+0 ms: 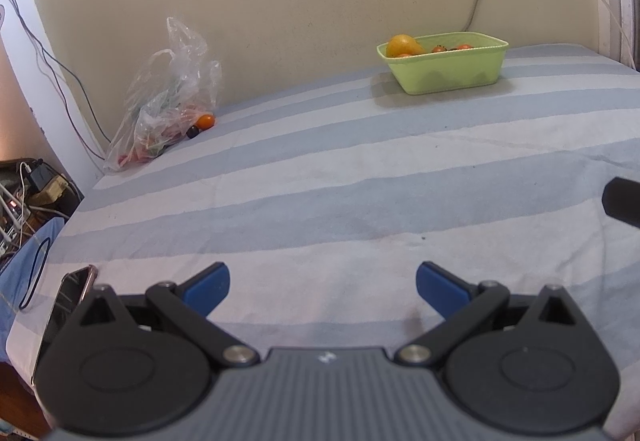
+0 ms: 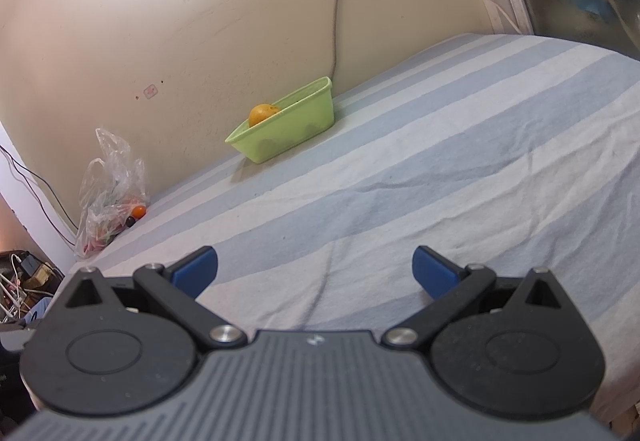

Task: Organize fruits

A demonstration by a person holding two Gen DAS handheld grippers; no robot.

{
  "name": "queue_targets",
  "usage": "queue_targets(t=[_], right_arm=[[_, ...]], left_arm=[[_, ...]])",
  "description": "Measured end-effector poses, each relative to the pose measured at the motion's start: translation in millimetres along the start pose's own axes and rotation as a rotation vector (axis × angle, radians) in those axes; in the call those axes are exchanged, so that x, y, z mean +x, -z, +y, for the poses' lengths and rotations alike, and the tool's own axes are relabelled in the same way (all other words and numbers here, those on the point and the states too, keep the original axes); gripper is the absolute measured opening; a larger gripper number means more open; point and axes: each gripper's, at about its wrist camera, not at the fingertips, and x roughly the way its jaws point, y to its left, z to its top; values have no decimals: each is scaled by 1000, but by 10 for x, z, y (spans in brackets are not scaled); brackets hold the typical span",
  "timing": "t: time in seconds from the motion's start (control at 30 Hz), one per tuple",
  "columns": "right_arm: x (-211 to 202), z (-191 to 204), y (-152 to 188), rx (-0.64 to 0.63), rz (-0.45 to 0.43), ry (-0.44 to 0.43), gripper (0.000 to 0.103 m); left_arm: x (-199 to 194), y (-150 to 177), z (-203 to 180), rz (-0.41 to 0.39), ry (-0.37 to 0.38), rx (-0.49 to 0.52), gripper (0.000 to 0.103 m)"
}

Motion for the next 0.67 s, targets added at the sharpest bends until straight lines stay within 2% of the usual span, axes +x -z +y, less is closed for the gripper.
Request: queue_targets(t=[0.43,0.57,0.67], right_arm=[[-53,-36,-52,6,-45,33,103],[-41,-30,-54,1,-45,33,103],[-54,-17,-52,-12,-53,38,103]], left_arm=[[61,-220,-93,18,86,-1,103],[39,-225,-83,-1,129,-10,103],[10,-240,-88,-22,132,-3,103]])
